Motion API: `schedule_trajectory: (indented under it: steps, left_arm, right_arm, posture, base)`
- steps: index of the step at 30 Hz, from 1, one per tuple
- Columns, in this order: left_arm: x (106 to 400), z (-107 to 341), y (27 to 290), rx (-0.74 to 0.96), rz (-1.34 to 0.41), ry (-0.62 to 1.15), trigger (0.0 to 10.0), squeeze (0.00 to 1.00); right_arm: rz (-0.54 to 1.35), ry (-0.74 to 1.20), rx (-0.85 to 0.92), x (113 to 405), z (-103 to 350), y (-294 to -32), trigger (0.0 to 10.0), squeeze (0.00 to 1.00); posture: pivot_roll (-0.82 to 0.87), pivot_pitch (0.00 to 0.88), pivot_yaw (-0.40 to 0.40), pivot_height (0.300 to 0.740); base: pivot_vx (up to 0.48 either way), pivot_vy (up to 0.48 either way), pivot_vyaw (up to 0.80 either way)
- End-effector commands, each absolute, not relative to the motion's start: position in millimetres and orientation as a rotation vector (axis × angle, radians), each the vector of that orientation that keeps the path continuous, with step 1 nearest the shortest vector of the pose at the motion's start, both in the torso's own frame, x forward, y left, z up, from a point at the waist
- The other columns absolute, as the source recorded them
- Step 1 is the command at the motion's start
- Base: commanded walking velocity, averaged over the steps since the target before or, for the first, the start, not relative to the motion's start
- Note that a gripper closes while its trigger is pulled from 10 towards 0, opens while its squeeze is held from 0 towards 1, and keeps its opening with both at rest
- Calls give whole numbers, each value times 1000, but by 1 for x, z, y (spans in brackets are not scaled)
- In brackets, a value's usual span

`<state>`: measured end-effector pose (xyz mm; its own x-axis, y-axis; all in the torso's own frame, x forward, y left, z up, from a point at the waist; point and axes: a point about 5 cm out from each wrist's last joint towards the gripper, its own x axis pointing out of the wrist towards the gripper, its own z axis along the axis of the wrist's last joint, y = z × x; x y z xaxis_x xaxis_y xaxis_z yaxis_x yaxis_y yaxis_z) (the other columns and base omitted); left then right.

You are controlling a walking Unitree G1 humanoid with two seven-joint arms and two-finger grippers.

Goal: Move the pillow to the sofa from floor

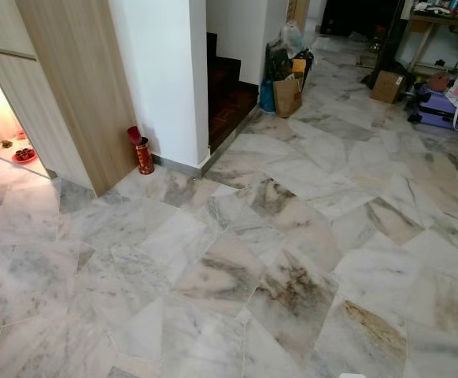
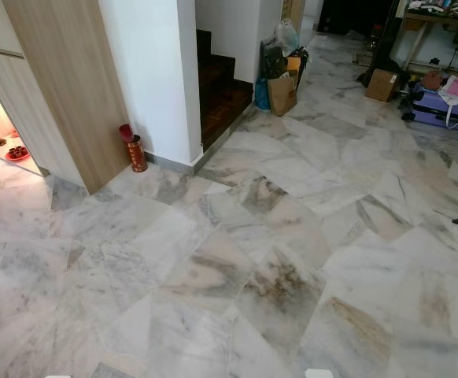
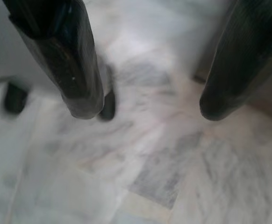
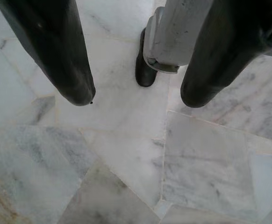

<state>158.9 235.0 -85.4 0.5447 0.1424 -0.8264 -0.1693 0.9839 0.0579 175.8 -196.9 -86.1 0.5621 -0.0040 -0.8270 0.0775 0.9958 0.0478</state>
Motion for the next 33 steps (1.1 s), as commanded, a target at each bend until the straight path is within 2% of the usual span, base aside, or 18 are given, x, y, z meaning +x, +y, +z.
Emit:
schedule_trajectory:
  steps: [1, 7, 15, 18, 26, 33]
  left_arm:
    - [170, -82, 227, -26, 180, 929, 10000, 0]
    - [170, -80, 229, 1, 236, 860, 10000, 0]
    - [173, -78, 226, 34, 196, 836, 10000, 0]
    - [177, -75, 232, 46, 166, 831, 10000, 0]
    - [176, -75, 232, 76, 112, 849, 10000, 0]
    - [171, -77, 236, 54, 152, 867, 10000, 0]
  right_arm:
    - [-24, 869, 123, 210, -70, -180, 10000, 0]
    - [-21, 873, 141, 204, -73, -182, 10000, 0]
    - [-40, 878, 172, 201, -75, -178, 10000, 0]
    - [-17, 872, 193, 203, -75, -165, 10000, 0]
    - [11, 867, 167, 202, -76, -161, 10000, 0]
    - [-15, 858, 172, 202, -76, -165, 10000, 0]
  posture:
    - [49, 19, -24, 740]
    - [56, 0, -29, 740]
    - [65, 5, 0, 740]
    - [64, 14, 23, 740]
    - [56, 17, 14, 740]
    - [44, 27, 28, 740]
  base:
    - [0, 0, 0]
    - [0, 0, 0]
    - [0, 0, 0]
    - [0, 0, 0]
    - [0, 0, 0]
    - [0, 0, 800]
